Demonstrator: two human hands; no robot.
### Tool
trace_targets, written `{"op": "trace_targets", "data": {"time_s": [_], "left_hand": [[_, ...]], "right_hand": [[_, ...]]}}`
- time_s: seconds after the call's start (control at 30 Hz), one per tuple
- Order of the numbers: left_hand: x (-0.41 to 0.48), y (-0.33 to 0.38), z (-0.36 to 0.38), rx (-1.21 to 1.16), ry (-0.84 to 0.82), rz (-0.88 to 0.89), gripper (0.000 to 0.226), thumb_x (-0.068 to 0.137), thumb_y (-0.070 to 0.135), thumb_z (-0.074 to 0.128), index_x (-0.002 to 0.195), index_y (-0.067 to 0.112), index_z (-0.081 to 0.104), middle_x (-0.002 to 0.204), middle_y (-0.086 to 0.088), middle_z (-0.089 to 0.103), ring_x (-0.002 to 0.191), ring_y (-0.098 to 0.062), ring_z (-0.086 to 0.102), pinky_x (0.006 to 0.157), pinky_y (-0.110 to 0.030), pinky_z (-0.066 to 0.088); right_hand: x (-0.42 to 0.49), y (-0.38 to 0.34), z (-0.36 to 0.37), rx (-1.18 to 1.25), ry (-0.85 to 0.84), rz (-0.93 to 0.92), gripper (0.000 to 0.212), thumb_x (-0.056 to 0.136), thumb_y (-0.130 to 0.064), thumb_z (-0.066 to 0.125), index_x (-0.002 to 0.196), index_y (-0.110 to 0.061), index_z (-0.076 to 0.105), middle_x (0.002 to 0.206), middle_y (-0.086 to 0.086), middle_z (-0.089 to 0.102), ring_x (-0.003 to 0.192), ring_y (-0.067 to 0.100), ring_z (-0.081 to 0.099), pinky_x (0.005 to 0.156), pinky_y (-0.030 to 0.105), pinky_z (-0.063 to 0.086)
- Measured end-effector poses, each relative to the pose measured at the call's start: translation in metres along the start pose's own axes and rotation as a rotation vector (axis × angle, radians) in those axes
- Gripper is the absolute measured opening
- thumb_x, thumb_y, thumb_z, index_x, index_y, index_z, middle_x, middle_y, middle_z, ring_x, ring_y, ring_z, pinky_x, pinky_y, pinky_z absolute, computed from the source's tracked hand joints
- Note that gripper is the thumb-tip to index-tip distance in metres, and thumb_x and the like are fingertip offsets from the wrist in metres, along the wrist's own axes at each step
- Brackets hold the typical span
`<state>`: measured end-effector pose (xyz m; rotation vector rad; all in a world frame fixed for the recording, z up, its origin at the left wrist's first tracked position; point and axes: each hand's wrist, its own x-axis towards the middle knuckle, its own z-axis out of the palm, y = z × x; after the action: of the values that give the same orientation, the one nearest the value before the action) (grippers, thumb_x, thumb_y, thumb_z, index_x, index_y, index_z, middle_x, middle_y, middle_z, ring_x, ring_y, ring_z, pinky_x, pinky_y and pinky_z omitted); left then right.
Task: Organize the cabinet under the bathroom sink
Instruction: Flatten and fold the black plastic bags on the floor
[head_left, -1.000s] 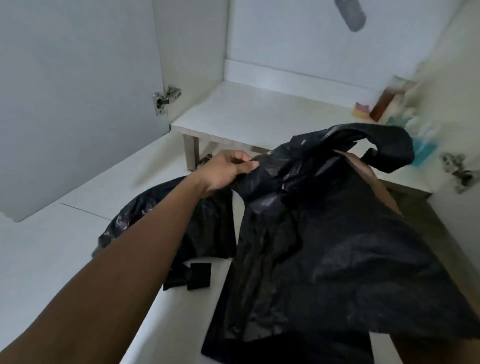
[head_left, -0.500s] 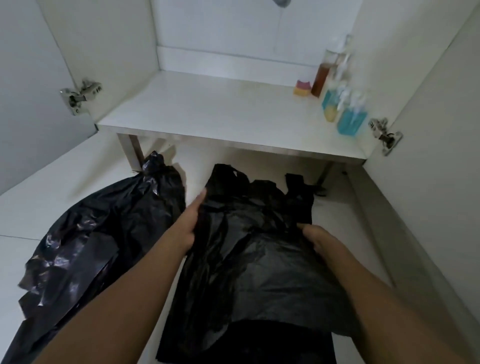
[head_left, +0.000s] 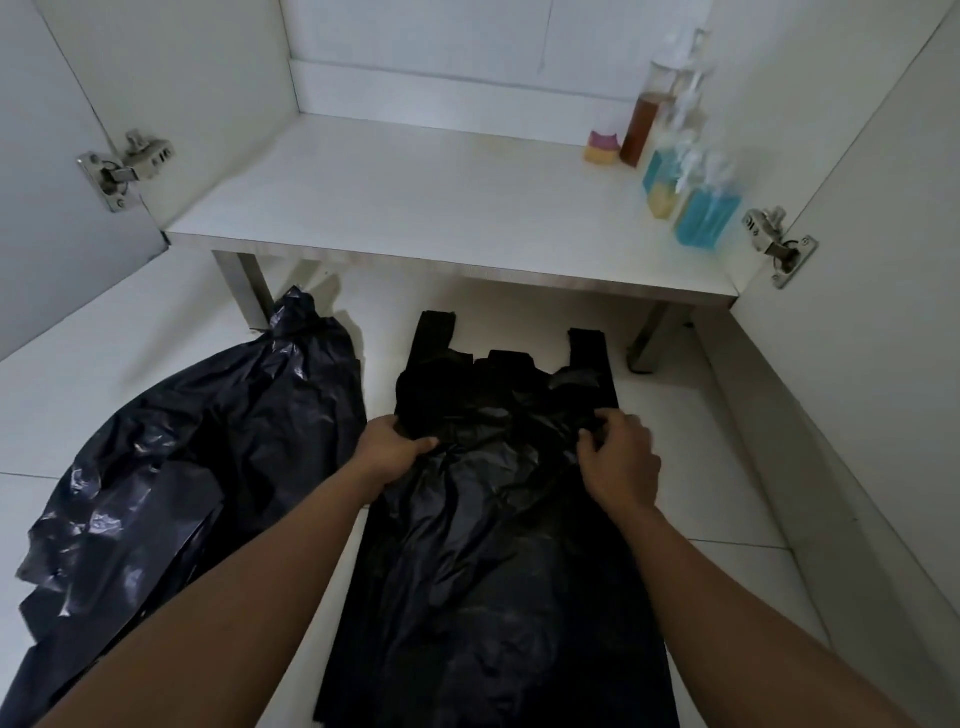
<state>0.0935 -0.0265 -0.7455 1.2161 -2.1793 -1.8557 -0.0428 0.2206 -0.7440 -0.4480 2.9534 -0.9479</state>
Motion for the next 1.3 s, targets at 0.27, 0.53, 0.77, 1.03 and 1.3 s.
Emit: {"op": "trace_targets", "data": {"time_s": [0.27,0.53,0.77,1.03,1.3], "left_hand": [[-0.008,-0.007,0.005,0.156,0.066,0.359,0.083,0.089,0.006,0.071,0.157,0.014,0.024,0.144,-0.004,0.045,0.132,-0.018,0.044,0.108,-0.014,0.031],[-0.030,-0.053,0.027,1.039,0.187,0.728,0.084,0.073,0.092,0.041,0.120,0.025,0.064,0.123,0.000,0.057,0.114,-0.024,0.050,0.100,-0.044,0.040],[-0.034,-0.071,0.027,1.148,0.053,0.652,0.104,0.065,0.100,0.034,0.135,0.026,0.053,0.138,-0.001,0.049,0.126,-0.025,0.045,0.109,-0.046,0.034],[-0.072,-0.102,0.041,1.177,-0.043,0.921,0.088,0.082,0.084,0.038,0.144,0.022,0.048,0.157,-0.007,0.036,0.149,-0.034,0.026,0.117,-0.065,0.017],[-0.096,-0.130,0.044,1.182,-0.121,0.832,0.101,0.078,0.092,0.029,0.152,0.023,0.039,0.161,-0.004,0.033,0.151,-0.033,0.023,0.116,-0.069,0.013]], "right_hand": [[-0.038,0.014,0.040,-0.327,-0.366,-0.276,0.053,0.095,-0.061,0.042,0.139,-0.031,0.050,0.141,-0.006,0.042,0.133,0.019,0.033,0.109,0.054,0.026],[-0.044,0.011,0.049,-0.365,-0.335,-0.296,0.060,0.094,-0.064,0.041,0.146,-0.033,0.041,0.146,-0.006,0.036,0.135,0.020,0.029,0.109,0.055,0.026],[-0.062,0.009,0.057,-0.310,-0.227,-0.260,0.057,0.094,-0.064,0.042,0.141,-0.032,0.046,0.143,-0.004,0.041,0.132,0.020,0.033,0.106,0.051,0.024],[-0.109,0.015,0.059,-0.291,0.014,-0.256,0.045,0.091,-0.052,0.044,0.126,-0.027,0.060,0.130,0.000,0.055,0.123,0.022,0.044,0.099,0.048,0.027],[-0.159,0.028,0.073,-0.379,-0.078,-0.266,0.041,0.091,-0.049,0.042,0.121,-0.028,0.062,0.131,0.000,0.056,0.121,0.023,0.048,0.097,0.046,0.028]]}}
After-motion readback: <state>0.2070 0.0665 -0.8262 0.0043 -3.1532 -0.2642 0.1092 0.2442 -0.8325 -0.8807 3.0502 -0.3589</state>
